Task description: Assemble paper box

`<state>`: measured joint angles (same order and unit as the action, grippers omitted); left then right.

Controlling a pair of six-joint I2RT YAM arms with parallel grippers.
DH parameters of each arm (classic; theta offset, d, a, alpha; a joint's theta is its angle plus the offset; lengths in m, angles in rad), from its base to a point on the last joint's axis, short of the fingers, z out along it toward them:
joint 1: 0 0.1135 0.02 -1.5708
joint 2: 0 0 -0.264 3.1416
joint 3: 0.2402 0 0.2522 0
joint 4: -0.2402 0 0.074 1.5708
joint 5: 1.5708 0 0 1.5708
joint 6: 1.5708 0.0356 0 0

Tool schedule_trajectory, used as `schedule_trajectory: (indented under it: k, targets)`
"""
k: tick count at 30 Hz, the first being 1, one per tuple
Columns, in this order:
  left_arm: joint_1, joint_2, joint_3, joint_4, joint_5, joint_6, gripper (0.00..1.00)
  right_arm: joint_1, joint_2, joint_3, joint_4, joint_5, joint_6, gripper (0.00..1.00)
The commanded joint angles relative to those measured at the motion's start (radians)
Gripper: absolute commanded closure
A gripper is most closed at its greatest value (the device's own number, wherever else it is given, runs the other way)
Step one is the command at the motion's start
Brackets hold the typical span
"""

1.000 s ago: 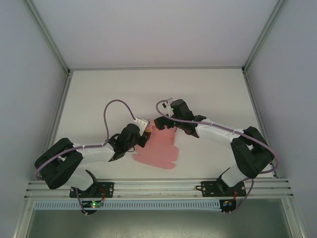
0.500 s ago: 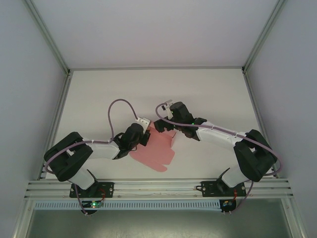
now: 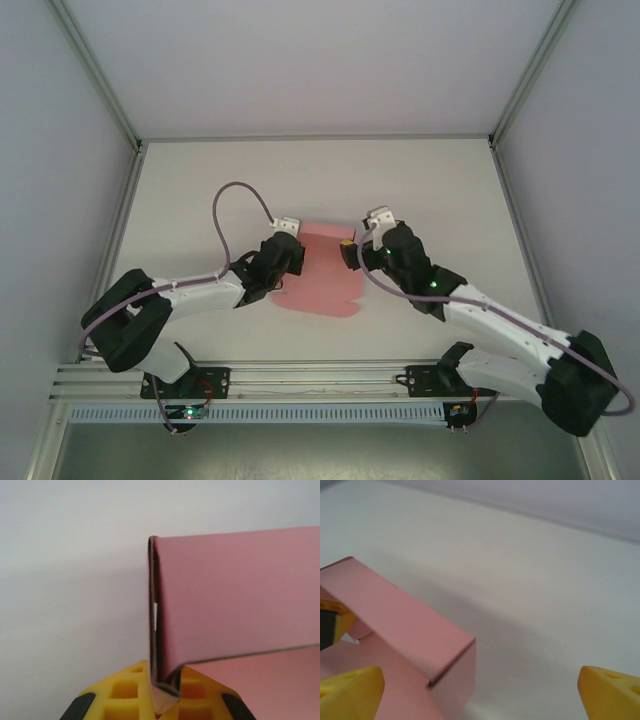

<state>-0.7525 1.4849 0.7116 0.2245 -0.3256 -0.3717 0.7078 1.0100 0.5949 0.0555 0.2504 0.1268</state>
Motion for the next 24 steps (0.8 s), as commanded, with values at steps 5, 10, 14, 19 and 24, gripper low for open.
schedule_trajectory:
  k: [5, 10, 14, 19, 24]
  targets:
    - [0.002, -0.031, 0.09, -0.201, -0.041, -0.16, 1.0, 0.059, 0.075, -0.031, 0.129, 0.118, 0.009, 0.07]
    - [0.003, -0.025, 0.149, -0.289, -0.03, -0.234, 1.0, 0.09, 0.22, 0.037, 0.219, 0.292, 0.013, 0.39]
    - [0.003, -0.026, 0.178, -0.34, -0.044, -0.283, 1.0, 0.11, 0.317, 0.107, 0.226, 0.402, 0.011, 0.64]
    - [0.003, -0.019, 0.193, -0.356, -0.064, -0.319, 1.0, 0.115, 0.411, 0.153, 0.267, 0.489, 0.006, 0.86]
    - [0.011, 0.037, 0.257, -0.514, -0.216, -0.409, 1.0, 0.125, 0.416, 0.155, 0.317, 0.582, -0.005, 1.0]
